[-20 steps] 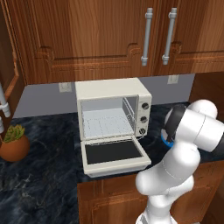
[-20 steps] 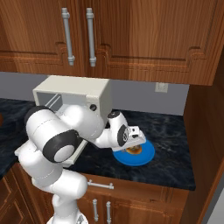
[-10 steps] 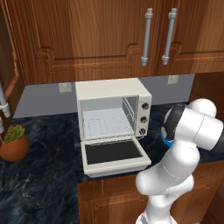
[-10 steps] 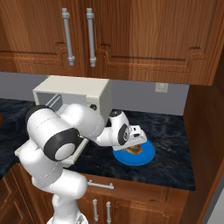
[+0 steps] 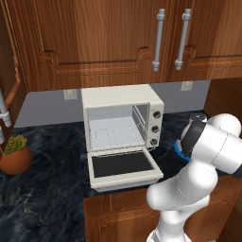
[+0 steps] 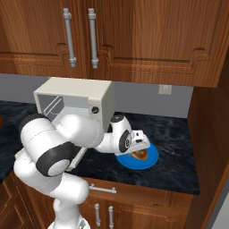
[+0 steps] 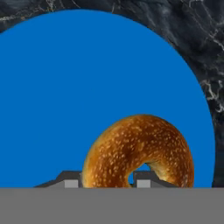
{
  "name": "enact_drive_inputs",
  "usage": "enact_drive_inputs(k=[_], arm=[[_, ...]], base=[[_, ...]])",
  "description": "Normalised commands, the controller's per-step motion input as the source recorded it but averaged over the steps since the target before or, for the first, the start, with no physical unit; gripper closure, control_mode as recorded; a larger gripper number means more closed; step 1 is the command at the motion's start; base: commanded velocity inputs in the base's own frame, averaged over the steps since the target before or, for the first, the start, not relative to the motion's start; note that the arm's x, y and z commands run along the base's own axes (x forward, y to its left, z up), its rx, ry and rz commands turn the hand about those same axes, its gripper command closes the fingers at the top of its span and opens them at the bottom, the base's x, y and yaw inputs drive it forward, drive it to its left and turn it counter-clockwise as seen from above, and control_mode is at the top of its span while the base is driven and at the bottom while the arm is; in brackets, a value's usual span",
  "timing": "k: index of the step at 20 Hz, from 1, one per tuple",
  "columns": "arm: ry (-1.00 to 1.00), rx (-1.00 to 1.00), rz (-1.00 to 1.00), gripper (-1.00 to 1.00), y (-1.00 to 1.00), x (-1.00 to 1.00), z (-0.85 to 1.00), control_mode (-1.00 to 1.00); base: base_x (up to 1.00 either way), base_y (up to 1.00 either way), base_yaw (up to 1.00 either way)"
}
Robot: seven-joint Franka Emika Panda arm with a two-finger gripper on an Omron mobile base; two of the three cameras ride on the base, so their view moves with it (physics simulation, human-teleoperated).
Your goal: Pick up the bagel from the plate, place it on the toaster oven rack, close the door, and set the timer.
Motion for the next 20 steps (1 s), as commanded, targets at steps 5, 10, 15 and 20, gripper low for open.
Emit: enact_drive_inputs(k=[5,10,15,20], arm=[[-0.08,0.0,0.0,1.0,0.08,-0.33,0.07,-1.0],[-0.15,0.0,0.0,1.0,0.28,-0.33,0.78,-1.0],[-0.12,0.0,0.01,1.0,0.35,-0.3,1.0,-1.0],[0.0,0.0,0.02,1.0,0.39,-0.31,0.87,-1.0]], base=[[0.0,0.0,0.0],[0.0,0.0,0.0],[0.0,0.0,0.0],[0.0,0.0,0.0]])
